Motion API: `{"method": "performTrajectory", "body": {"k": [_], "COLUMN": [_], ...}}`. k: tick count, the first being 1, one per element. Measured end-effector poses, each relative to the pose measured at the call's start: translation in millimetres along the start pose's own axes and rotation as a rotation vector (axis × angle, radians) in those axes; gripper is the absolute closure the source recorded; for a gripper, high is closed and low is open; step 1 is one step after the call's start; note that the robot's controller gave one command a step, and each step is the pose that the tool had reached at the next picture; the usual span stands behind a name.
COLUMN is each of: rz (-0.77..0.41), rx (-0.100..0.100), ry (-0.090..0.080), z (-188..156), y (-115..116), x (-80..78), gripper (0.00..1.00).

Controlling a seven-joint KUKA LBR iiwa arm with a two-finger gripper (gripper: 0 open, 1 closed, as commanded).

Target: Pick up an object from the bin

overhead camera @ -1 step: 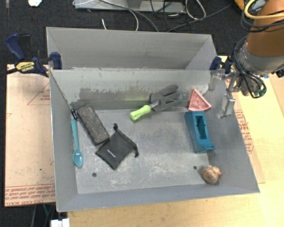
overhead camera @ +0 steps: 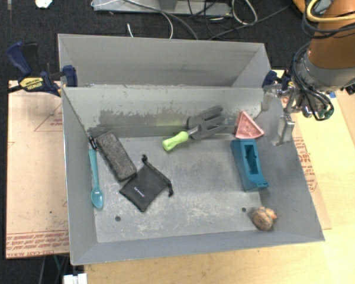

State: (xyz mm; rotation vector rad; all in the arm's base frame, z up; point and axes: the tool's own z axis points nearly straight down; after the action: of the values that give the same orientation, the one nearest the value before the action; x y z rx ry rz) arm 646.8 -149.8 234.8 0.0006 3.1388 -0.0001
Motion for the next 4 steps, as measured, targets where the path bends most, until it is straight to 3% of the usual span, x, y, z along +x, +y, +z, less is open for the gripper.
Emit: {"method": "performTrajectory", "body": {"k": [1, 2, 3, 4], "rz": [-0.228, -0.618, -0.884, -1.347], "rx": [0.0, 0.003, 0.002, -0.012], "ry": [-0.001, -0.006, -0.004, -0.021], "z": [58.4, 73.3, 99.3, 160.5], "y": [11.8, 43.6, 37.7, 39.3], "x": [7.0, 19.5, 34.1, 14.2], "gripper": [0.0, 0.0, 0.0, 0.0]}}
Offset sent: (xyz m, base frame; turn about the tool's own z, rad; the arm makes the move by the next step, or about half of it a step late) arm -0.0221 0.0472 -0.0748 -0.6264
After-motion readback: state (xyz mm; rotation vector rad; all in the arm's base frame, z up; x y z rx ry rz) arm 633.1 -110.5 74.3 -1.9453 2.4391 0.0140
